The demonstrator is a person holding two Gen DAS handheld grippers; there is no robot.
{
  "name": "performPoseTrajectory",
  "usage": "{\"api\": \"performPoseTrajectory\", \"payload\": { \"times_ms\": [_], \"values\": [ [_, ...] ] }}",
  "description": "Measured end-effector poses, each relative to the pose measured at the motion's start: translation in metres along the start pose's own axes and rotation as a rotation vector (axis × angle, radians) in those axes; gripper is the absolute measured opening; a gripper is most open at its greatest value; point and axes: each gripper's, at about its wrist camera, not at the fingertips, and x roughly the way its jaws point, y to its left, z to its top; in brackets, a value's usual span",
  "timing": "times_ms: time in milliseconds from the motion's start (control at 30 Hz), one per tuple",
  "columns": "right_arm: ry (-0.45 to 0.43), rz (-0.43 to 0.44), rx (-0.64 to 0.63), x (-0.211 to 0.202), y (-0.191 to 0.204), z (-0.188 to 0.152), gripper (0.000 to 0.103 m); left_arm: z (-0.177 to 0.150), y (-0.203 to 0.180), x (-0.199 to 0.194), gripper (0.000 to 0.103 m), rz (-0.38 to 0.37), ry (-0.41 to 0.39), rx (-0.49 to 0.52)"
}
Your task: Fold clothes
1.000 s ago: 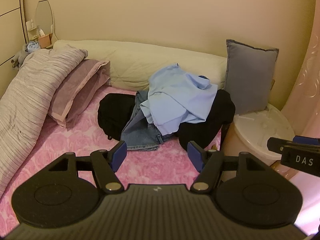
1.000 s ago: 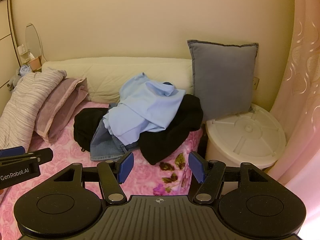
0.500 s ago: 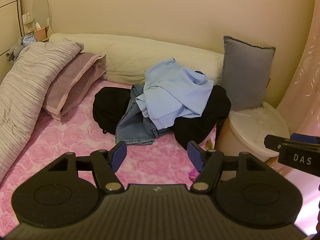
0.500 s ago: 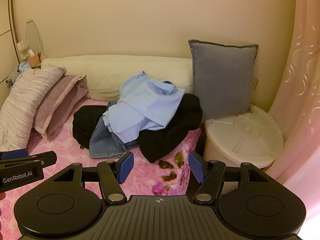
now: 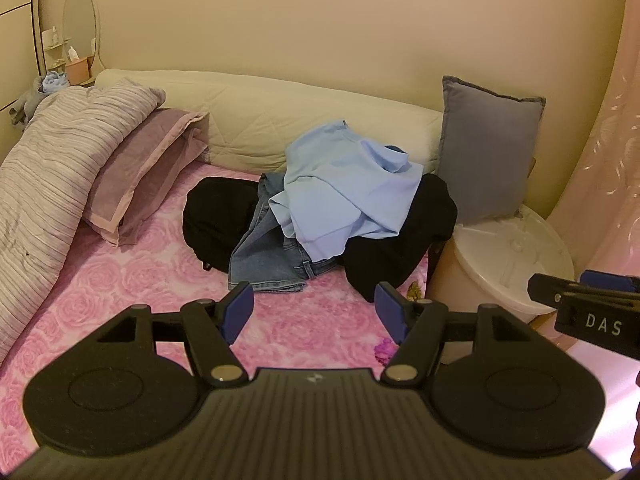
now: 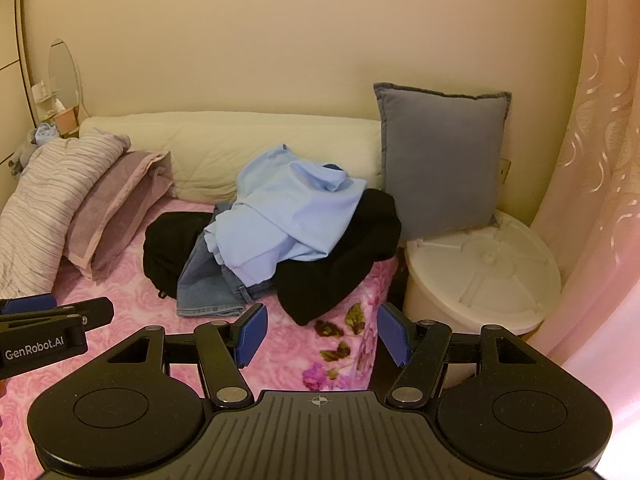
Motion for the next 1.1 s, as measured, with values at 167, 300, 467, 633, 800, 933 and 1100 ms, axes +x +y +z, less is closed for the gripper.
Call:
{"api": "performPoseTrajectory", "payload": {
  "times_ms": [167, 300, 467, 633, 800, 933, 1100],
  "values": [
    [-0.003, -0.005, 0.001, -0.003, 0.002, 0.000, 0.064, -0.003, 0.002, -0.003, 0.064, -0.008, -0.002, 0.002],
    [-0.007, -0.007, 0.001, -0.006, 0.005, 0.000, 0.064, -0.004, 0.005, -0.004, 0.064, -0.011, -0.006, 0.003],
    [-0.014, -0.011, -0.002, -0.008, 0.007, 0.002, 0.064, -0.003, 0.007, -0.007, 0.064, -0.016, -0.016, -0.002],
    [-0.020, -0.013, -0.003, -0.010, 0.008, 0.001, 0.064, -0.004, 0.009, -0.010, 0.064, -0.025, -0.025, -0.006],
    [-0.027, -0.013, -0.007, -0.011, 0.009, 0.004, 0.064, -0.002, 0.010, -0.010, 0.064, -0.033, -0.028, -0.009],
    [-0.028, -0.009, -0.012, -0.010, 0.011, 0.005, 0.064, -0.001, 0.010, -0.009, 0.064, -0.029, -0.029, -0.012],
    [-0.023, -0.003, -0.009, -0.004, 0.010, 0.008, 0.064, 0.001, 0.009, -0.005, 0.064, -0.024, -0.026, -0.017]
  ]
}}
